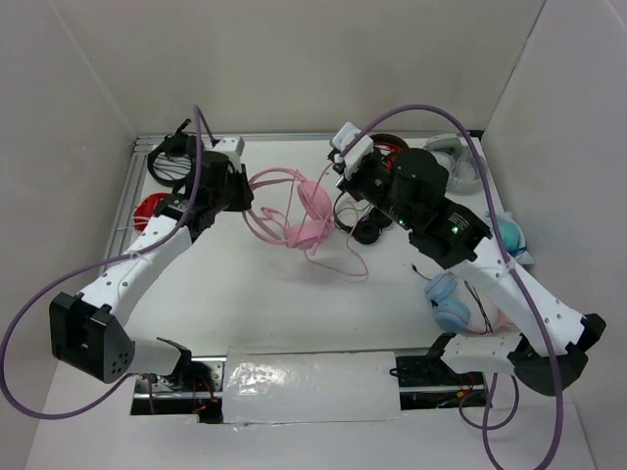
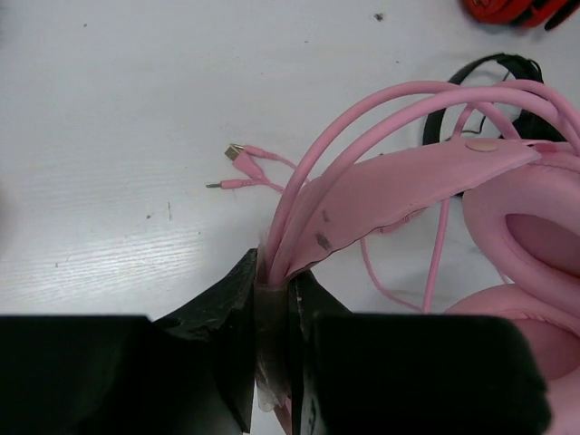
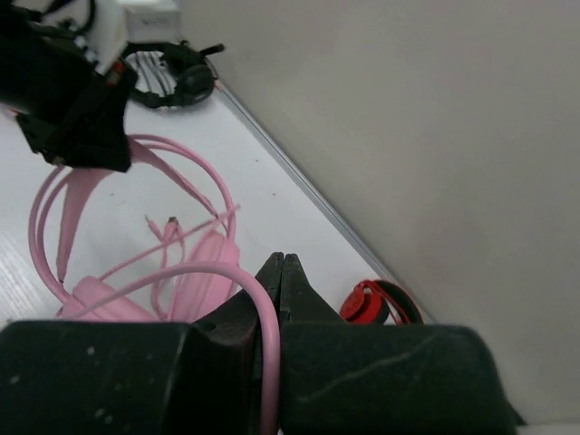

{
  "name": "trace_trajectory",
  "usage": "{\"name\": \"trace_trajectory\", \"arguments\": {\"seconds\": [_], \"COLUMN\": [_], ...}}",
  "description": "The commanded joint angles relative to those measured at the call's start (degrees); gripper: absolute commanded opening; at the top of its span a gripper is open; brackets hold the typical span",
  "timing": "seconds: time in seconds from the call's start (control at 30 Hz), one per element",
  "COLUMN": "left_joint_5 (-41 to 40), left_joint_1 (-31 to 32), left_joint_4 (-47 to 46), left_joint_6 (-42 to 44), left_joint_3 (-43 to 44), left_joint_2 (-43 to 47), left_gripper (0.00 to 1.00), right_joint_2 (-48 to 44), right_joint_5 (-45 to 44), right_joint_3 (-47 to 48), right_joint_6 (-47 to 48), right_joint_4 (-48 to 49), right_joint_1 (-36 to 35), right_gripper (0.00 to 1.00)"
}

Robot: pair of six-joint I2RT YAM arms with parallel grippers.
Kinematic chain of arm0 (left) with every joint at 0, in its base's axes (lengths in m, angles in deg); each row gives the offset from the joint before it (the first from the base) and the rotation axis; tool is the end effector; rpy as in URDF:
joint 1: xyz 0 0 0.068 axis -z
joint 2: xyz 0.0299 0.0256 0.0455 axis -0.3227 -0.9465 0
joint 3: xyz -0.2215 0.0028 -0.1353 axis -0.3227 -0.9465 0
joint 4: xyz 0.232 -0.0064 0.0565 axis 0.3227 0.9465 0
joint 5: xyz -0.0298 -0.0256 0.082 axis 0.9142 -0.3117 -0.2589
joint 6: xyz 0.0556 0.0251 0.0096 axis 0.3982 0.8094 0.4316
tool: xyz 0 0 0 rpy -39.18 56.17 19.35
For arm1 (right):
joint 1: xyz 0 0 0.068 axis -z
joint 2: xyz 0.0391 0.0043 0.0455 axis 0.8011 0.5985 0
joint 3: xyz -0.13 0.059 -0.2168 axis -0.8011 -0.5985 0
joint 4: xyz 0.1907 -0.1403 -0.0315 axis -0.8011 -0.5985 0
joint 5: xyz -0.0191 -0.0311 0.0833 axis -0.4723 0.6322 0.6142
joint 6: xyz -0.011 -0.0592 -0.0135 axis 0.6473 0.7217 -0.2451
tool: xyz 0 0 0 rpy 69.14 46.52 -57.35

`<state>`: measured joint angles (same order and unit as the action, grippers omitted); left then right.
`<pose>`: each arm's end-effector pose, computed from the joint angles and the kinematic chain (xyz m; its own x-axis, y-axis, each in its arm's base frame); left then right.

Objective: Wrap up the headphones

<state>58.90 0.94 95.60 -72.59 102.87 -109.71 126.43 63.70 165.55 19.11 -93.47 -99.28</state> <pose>0.2811 -0.0971 0.3315 -0.5040 -0.2194 -0.8354 0.0866 0.9495 -0.3017 0.1682 0.1648 0.4567 0.2665 -0.3987 -0.8775 -0.5532 0.6823 -0.4780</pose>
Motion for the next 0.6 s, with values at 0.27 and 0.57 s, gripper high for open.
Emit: {"name": "trace_trajectory", "arguments": {"seconds": [0.27, 0.57], "left_joint_5": [12.2, 26.9], "left_joint_1": [10.0, 10.5], "left_joint_4": [-10.6, -9.4], "left_joint_6": [8.9, 9.7], "left_joint_3": [-10.4, -6.2], "left_joint_2": [14.1, 26.1], "left_gripper": [0.0, 0.0], "right_joint_2": [12.4, 11.7], "right_joint_5": [16.2, 44.0], "right_joint_3": [7.1, -12.3], "right_joint_6": [-1.4, -8.2], "right_joint_4": [5.3, 17.9], "right_joint_1": [15.4, 22.2], "right_gripper": [0.0, 0.0]}}
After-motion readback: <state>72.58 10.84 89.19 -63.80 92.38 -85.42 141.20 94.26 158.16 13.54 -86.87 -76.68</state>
